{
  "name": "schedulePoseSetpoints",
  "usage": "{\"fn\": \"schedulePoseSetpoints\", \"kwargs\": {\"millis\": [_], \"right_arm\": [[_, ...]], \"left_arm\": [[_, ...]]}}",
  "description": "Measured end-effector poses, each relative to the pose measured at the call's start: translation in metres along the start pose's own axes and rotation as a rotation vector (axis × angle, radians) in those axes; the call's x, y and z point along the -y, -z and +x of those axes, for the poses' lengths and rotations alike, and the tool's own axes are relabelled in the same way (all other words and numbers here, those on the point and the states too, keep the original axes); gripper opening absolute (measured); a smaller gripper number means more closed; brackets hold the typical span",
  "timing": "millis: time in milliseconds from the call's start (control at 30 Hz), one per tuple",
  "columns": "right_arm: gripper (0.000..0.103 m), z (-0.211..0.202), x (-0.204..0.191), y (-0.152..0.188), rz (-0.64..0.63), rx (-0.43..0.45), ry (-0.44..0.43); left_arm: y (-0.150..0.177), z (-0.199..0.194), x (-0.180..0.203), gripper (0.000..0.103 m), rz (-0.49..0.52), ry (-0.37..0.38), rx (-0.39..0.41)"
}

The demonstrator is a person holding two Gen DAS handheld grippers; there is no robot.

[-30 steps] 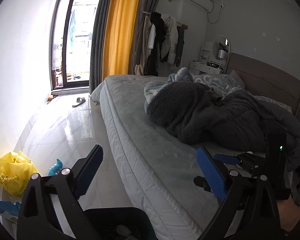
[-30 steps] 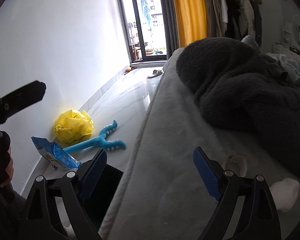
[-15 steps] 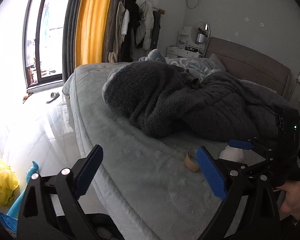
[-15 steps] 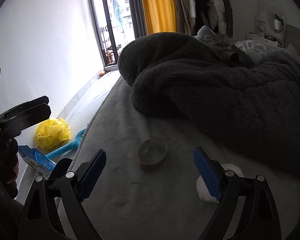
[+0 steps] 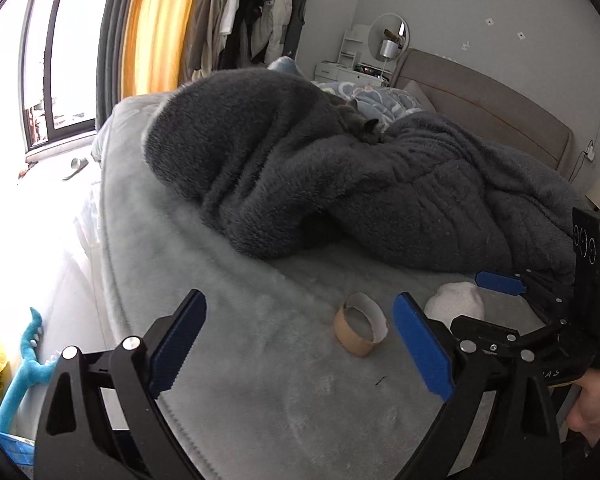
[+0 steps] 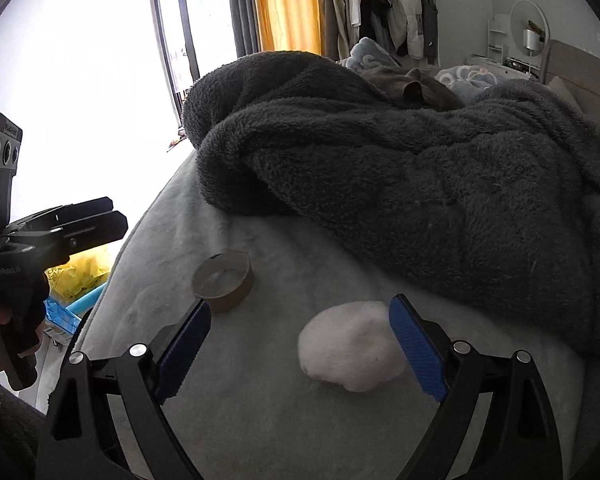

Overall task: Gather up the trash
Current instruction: 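Close the left tool on the brown tape roll while the right tool grasps the white sock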

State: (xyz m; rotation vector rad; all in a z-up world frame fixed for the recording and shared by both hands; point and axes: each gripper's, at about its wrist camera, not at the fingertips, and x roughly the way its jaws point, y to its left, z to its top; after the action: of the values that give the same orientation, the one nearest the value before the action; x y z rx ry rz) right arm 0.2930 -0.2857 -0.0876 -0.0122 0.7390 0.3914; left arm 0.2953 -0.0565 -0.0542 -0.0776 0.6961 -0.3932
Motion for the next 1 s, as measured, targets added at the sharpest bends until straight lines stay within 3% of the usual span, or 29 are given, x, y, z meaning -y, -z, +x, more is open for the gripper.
{"fn": "schedulePoseSetpoints", "kwargs": {"millis": [167, 400, 600, 833, 1000], "right_arm": [[0.092, 0.002, 0.013, 0.005, -0.022, -0.023, 0.020], [0.092, 0.003, 0.041, 0.013, 0.032, -0.039, 0.005], [0.092, 0.010, 0.048, 0.016, 0.030, -0.073, -0.009], [0.092, 0.010, 0.043, 0.018, -0.011, -0.092, -0.009], [0.092, 0.012, 0.040, 0.017, -0.008, -0.094, -0.005]], "left_arm": [[0.003, 0.024, 0.018, 0.096, 0.023, 0.032, -0.050], [0.011, 0.058, 0.033, 0.095, 0.043, 0.010, -0.136], [0.017, 0.078, 0.042, 0.075, 0.040, 0.002, -0.189], [0.020, 0.088, 0.047, 0.046, 0.035, 0.002, -0.215], [0.019, 0.081, 0.047, 0.044, 0.024, 0.012, -0.196]]}}
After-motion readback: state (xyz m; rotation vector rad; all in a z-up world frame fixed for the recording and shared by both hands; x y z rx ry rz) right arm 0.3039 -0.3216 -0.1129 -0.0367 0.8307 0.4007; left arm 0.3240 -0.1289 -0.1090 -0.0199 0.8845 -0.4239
